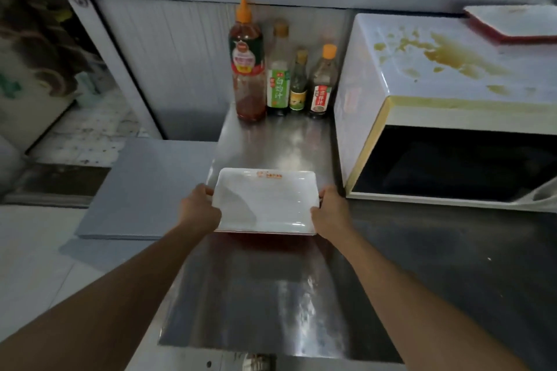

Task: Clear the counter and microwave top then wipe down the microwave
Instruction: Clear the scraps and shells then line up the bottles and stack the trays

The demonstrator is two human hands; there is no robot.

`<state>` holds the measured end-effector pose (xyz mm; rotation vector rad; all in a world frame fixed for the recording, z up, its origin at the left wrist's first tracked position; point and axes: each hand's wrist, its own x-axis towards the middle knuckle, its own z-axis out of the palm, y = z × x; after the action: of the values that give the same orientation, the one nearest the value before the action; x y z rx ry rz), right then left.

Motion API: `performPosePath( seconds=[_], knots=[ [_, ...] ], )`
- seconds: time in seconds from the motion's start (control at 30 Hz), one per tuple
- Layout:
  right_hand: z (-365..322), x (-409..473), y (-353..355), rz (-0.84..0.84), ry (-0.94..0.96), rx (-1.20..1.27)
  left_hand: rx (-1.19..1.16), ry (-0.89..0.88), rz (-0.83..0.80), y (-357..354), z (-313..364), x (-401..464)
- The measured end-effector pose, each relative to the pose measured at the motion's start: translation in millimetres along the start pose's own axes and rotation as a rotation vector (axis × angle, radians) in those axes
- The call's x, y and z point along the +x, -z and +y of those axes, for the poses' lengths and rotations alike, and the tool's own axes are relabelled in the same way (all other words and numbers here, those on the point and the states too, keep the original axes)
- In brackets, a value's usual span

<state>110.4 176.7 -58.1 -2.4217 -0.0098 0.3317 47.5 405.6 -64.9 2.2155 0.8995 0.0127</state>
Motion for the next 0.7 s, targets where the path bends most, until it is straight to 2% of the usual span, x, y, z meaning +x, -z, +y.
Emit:
performPosePath(
  seconds=[0.7],
  knots=[
    [-86, 169, -33, -0.01, -0.056, -0.075, -0.043, -0.012, -0.005, 12, 44, 175]
  ],
)
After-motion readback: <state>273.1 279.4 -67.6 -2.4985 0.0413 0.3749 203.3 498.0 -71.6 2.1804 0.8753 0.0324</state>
